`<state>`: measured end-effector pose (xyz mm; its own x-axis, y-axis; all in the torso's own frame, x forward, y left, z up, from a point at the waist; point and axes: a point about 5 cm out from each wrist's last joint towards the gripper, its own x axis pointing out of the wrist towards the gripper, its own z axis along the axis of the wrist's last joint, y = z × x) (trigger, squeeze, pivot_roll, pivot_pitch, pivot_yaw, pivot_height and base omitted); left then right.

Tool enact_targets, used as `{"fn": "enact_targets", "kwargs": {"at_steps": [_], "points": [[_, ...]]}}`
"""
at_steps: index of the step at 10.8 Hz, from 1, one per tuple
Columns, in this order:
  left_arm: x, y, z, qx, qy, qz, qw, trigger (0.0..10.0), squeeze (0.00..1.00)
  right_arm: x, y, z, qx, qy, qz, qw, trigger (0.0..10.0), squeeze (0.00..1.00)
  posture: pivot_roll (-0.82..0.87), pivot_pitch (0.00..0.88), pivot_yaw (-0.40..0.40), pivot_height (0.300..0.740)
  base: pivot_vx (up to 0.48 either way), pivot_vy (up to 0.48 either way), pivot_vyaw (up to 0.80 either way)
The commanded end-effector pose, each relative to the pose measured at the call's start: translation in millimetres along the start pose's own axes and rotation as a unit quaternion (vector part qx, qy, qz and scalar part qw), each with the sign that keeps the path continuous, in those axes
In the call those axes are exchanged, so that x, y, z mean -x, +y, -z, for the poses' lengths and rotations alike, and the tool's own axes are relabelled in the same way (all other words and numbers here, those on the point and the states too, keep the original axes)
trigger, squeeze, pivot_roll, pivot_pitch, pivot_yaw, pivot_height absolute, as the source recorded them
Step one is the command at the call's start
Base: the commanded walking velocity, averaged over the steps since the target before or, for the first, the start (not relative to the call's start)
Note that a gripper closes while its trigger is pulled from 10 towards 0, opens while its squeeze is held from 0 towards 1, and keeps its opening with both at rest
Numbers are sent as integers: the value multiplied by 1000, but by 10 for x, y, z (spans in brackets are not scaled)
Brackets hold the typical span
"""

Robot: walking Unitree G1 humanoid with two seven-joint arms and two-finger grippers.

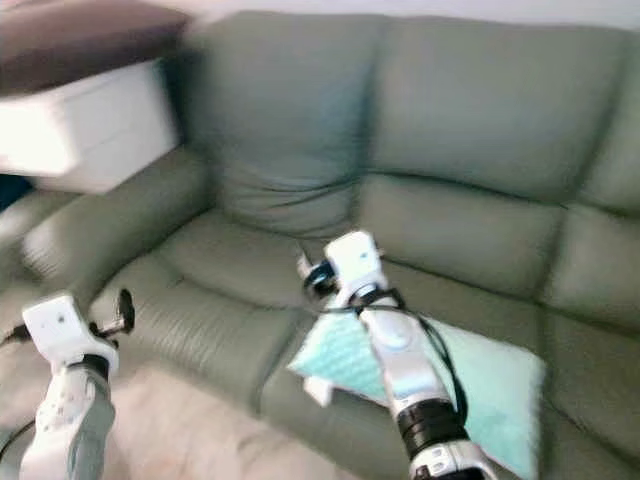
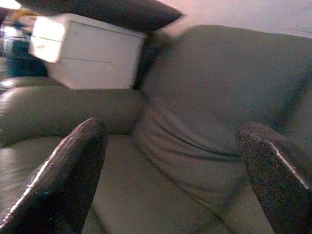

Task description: Move the pillow to the sofa

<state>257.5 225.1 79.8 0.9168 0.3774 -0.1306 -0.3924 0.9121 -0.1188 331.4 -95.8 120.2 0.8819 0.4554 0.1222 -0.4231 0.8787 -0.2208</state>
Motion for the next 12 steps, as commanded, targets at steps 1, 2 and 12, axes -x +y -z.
{"fn": "enact_targets", "kwargs": {"at_steps": [1, 2, 12], "points": [[-39, 106, -51, -17, -8, -22, 1000, 10000, 0, -96, 80, -103, 0, -20, -14, 1000, 10000, 0, -190, 0, 108, 740, 0, 0, 800], [-53, 100, -64, -20, -10, -24, 999, 10000, 0, -113, 69, -118, 4, -22, -13, 1000, 10000, 0, -191, 0, 108, 740, 0, 0, 800], [217, 2, 276, -9, 77, 120, 990, 10000, 0, 321, -493, 273, 29, 63, 136, 988, 10000, 0, -163, 0, 85, 740, 0, 0, 310]]}}
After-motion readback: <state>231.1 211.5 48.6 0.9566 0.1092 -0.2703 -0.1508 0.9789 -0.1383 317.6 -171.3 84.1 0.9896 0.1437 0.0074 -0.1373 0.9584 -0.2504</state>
